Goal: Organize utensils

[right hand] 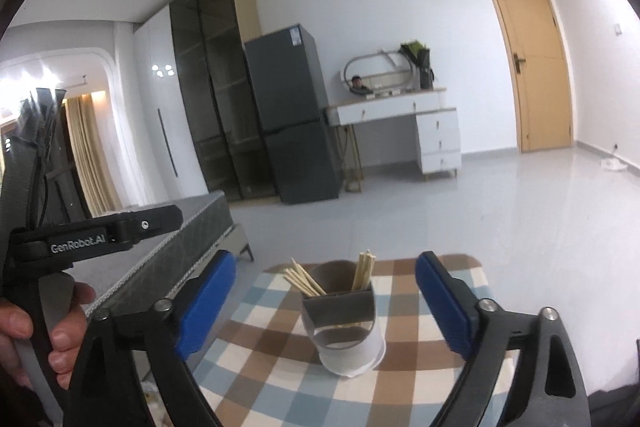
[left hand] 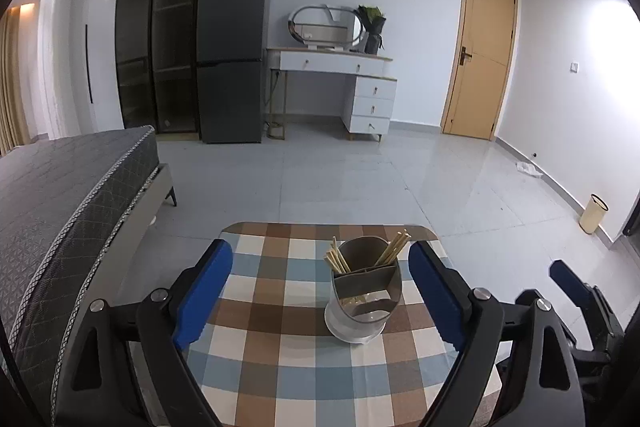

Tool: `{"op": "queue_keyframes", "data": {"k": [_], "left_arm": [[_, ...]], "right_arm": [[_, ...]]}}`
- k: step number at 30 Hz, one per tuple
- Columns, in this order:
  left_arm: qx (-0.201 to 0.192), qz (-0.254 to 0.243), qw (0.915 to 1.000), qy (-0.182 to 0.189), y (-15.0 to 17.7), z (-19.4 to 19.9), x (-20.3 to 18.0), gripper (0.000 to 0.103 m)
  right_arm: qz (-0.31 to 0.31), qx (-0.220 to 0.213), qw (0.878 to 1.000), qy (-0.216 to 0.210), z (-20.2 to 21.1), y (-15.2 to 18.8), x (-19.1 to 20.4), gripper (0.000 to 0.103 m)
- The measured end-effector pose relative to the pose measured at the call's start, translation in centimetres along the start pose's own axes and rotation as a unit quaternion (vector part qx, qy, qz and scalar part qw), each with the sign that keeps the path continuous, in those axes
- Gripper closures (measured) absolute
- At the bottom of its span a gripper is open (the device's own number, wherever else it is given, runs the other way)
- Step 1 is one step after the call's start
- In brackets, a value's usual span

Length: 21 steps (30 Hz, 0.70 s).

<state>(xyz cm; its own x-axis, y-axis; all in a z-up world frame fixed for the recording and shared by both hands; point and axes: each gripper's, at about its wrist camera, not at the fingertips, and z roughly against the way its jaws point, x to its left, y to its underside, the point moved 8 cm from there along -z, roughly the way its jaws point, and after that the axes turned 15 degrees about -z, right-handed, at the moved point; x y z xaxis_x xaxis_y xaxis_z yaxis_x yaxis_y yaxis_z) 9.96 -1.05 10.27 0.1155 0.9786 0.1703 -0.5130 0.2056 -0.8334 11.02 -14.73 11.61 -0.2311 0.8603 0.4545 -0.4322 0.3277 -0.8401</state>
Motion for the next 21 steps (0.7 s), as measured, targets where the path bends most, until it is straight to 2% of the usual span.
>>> {"op": "queue_keyframes", "data": {"k": [4,11,16,21], "left_arm": [[-0.013,0.013,0.9998,-0.008,1.1,0.9,0.3,0.009],[-0.05,0.038,0.9974,-0.034,3.7,1.5,1.1,0.004],[-0.052,0.027,0.9972,-0.046,5.8,0.9,0.8,0.003],[-0.046,0.014,0.9977,-0.047,8.0,0.1,0.0,0.003]], "right_arm": [[0.011,-0.016,1.0,0.002,1.4,0.5,0.5,0.0],[0.013,-0.033,0.999,0.023,3.4,3.2,-1.0,0.0],[0.031,-0.063,0.997,0.038,4.7,5.4,-1.7,0.0],[0.036,-0.061,0.996,0.048,5.2,7.3,-2.7,0.0]]}}
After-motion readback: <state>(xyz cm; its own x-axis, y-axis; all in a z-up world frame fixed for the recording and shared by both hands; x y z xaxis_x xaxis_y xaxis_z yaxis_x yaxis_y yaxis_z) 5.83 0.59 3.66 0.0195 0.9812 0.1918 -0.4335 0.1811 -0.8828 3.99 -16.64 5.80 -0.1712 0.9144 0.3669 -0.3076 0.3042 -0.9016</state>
